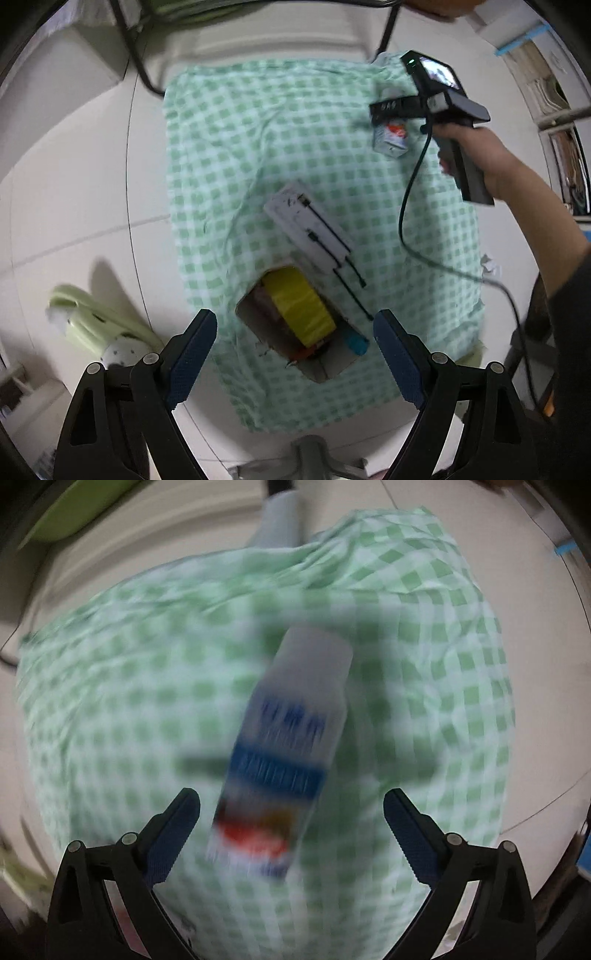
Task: Organize rigid objects
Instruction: 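Grasp the Ambrosial yogurt drink bottle with the right gripper, then lay the yogurt bottle into the cardboard box and open the right gripper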
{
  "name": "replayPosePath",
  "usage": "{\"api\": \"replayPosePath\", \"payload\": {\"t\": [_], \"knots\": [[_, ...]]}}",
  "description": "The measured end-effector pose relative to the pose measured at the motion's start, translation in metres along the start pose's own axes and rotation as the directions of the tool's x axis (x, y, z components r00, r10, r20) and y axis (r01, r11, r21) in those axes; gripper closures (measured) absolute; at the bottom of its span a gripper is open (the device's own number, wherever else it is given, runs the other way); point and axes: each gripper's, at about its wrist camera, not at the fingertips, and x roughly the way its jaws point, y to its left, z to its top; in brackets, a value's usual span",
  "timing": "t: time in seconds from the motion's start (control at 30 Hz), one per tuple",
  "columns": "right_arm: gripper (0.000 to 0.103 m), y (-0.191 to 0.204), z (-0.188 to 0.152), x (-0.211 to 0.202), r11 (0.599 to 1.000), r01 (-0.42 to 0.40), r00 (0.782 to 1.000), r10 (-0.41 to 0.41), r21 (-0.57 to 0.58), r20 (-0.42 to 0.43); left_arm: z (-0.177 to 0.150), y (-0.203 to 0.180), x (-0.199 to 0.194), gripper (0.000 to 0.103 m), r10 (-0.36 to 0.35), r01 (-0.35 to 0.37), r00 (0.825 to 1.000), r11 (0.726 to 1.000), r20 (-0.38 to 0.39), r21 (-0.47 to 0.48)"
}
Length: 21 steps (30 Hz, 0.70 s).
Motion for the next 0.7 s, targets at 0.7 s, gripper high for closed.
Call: {"api": "replayPosePath", "payload": {"t": [0.7], "knots": [[0.051,-0.048,-0.345,0.002,0.836,-0.458,0.809,0.533,0.303,-0.248,-0.028,-0.012,0.021,0.017,-0.082,0.083,0.994,0.997,-0.070,0.004]]}}
